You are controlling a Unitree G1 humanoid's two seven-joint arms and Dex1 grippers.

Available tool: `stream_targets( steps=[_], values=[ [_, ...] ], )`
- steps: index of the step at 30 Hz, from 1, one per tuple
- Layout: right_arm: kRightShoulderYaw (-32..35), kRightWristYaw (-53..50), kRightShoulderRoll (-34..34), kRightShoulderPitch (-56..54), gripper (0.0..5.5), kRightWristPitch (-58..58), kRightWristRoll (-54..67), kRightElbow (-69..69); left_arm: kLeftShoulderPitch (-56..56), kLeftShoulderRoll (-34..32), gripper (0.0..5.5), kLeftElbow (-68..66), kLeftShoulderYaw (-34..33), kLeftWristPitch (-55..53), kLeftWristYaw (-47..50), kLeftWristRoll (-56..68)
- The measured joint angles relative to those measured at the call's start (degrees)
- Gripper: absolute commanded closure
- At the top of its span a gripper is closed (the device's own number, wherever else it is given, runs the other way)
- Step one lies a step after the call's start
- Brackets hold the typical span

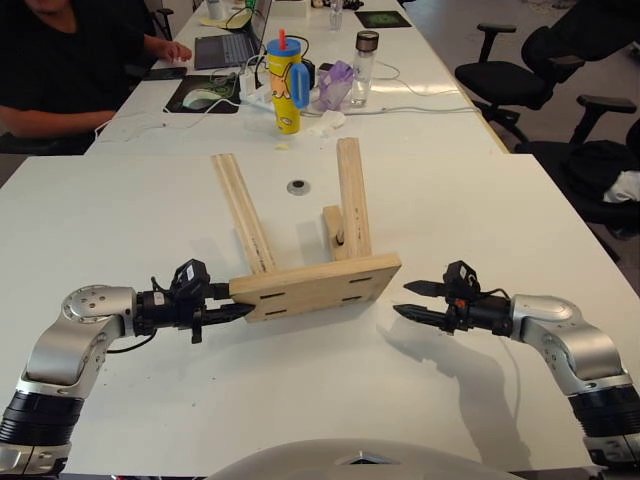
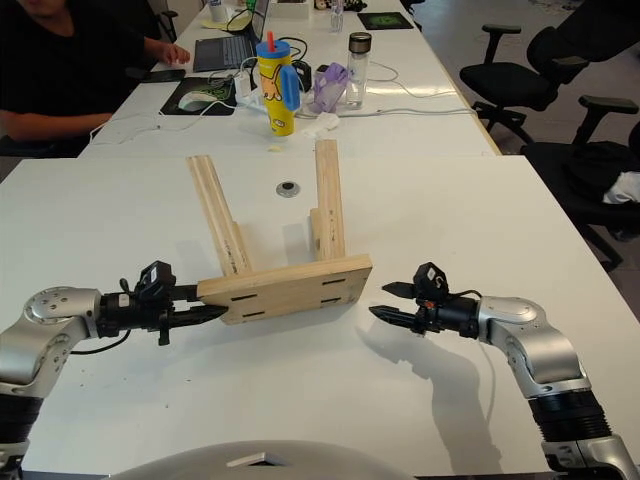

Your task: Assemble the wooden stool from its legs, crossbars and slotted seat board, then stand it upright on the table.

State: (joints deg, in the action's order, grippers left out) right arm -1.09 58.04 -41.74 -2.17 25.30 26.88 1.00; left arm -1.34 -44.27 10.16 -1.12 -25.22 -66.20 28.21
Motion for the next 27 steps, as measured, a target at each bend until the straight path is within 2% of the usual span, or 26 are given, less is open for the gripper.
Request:
stream_targets(
  steps=[4,7,10,14,17,20,24,27],
  values=[
    [1.54,-1.72,1.30,-1.03,2.38,-2.28,-1.72,8.54,-2.60,3.90,3.97,0.41,-4.39,-8.60,3.01,10.60],
    [2.41,-2.19,1.81,-1.12,2.38,-3.63,-1.70,11.21,-6.23,6.55,4.10,-0.79,-9.45,-15.01,8.96,22.89],
    [2.67,-2.50,2.55,-1.20,2.38,-4.72,-1.64,12.13,-10.30,9.32,4.18,-5.01,-13.60,-18.39,19.82,37.67],
    [3.00,-3.79,3.71,-1.27,2.38,-5.38,-1.58,12.46,-16.56,13.19,4.19,-13.06,-19.96,-19.13,36.52,50.32],
    [3.15,-5.31,5.04,-1.47,2.38,-5.63,-1.59,12.45,-22.49,15.93,4.19,-21.11,-25.02,-16.44,48.70,53.34],
    [3.26,-7.18,6.97,-2.05,2.38,-5.71,-1.68,12.50,-30.41,17.01,4.19,-33.16,-31.56,-7.83,57.99,52.11],
    [3.17,-8.32,8.59,-2.82,2.38,-5.52,-1.86,12.71,-37.96,16.38,4.19,-44.31,-36.14,1.89,61.82,47.11],
    [2.83,-8.57,9.69,-3.75,2.38,-5.55,-3.07,12.85,-41.00,16.15,3.59,-48.93,-37.79,5.34,62.13,44.07]
  ],
)
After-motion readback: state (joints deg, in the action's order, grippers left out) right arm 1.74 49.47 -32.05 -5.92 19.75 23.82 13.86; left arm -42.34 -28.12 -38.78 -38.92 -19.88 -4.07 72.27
